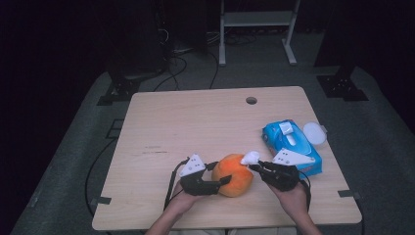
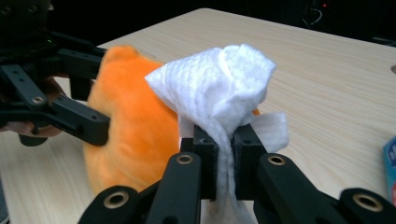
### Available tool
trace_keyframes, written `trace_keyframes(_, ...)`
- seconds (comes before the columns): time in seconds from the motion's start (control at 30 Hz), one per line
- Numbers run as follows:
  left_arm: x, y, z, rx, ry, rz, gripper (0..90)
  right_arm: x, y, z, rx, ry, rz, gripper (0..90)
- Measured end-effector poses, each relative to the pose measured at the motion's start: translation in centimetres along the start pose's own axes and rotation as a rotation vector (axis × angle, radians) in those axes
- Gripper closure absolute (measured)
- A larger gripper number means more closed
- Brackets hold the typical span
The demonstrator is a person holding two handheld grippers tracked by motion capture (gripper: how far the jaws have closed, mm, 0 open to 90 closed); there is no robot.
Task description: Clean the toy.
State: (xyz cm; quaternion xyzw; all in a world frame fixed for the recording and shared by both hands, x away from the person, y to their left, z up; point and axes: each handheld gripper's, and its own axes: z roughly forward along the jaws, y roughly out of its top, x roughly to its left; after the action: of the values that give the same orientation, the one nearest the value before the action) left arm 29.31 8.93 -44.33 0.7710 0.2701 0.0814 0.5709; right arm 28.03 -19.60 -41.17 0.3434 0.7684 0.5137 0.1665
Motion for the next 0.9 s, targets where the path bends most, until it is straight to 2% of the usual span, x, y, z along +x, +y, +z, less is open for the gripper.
trace_keyframes(0.1,0.2,-0.1,0.0,-0.008,0.011,-0.019,35.2,0.6,0.2,0.1,-0.009,0.003,-0.015,82.4)
trace_keyframes(0.23,0.6,-0.2,-0.1,-0.015,0.019,-0.052,35.1,2.8,0.8,0.5,-0.020,0.057,-0.069,82.4)
trace_keyframes(0.3,0.7,-0.2,-0.2,-0.014,0.019,-0.057,35.1,3.2,0.8,0.7,-0.019,0.073,-0.088,82.3)
trace_keyframes(0.4,0.6,-0.2,-0.2,-0.016,0.019,-0.056,35.2,2.4,0.7,0.6,-0.022,0.073,-0.069,82.4)
trace_keyframes(0.53,0.2,-0.1,-0.1,-0.008,0.012,-0.032,35.2,0.0,-0.1,0.4,-0.007,0.018,0.001,82.4)
trace_keyframes(0.6,-0.5,0.0,0.2,-0.001,-0.003,0.007,34.2,-0.9,-0.4,0.4,-0.001,0.004,0.040,82.3)
trace_keyframes(0.7,-1.5,-0.1,0.6,0.018,-0.027,0.077,28.9,-1.1,-0.4,0.4,0.008,-0.010,0.033,82.3)
trace_keyframes(0.73,-1.6,-0.1,0.6,0.024,-0.023,0.104,27.3,-1.2,-0.5,0.4,0.009,-0.014,0.038,82.3)
trace_keyframes(0.77,-1.6,-0.1,0.6,0.028,-0.017,0.114,25.0,-1.4,-0.5,0.3,0.009,-0.010,0.048,82.4)
trace_keyframes(0.83,-1.4,0.0,0.5,0.025,0.006,0.100,19.9,-1.3,-0.5,0.2,0.006,-0.003,0.050,82.4)
trace_keyframes(0.9,-1.0,-0.1,0.6,0.025,0.028,0.061,14.8,-0.6,-0.2,0.1,-0.003,0.008,0.033,82.4)
